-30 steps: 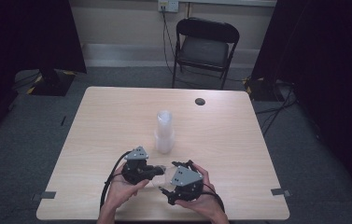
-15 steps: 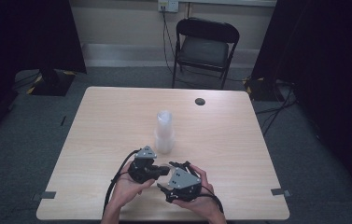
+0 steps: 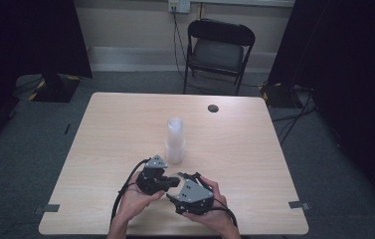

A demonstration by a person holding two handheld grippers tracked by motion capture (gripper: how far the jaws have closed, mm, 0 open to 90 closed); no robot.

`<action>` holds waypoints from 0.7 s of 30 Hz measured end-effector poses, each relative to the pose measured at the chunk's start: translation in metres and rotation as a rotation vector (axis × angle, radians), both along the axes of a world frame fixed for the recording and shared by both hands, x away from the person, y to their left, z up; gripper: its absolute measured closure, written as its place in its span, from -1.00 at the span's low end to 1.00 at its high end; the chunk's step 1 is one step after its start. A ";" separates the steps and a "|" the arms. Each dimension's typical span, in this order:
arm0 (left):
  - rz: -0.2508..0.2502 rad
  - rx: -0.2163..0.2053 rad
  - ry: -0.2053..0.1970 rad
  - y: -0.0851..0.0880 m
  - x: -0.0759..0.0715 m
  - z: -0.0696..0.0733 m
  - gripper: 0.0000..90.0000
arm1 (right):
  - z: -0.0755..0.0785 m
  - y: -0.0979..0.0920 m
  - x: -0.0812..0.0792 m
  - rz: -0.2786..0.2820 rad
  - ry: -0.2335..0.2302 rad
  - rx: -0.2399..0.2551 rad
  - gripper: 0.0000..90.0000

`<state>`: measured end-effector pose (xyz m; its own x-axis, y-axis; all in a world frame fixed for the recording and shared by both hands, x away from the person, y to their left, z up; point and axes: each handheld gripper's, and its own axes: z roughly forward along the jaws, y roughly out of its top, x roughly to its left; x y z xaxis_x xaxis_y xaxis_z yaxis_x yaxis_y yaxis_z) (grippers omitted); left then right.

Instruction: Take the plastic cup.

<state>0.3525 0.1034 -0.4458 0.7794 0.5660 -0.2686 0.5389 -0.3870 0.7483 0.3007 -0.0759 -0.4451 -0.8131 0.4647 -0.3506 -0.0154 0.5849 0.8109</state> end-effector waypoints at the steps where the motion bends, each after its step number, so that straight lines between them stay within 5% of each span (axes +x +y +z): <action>1: 0.003 -0.003 0.000 0.000 0.000 0.001 0.92 | 0.000 0.000 0.000 0.002 0.002 0.003 -0.35; 21: 0.036 -0.082 -0.019 0.003 -0.001 0.004 0.72 | 0.002 -0.003 0.004 -0.019 0.011 0.052 -0.33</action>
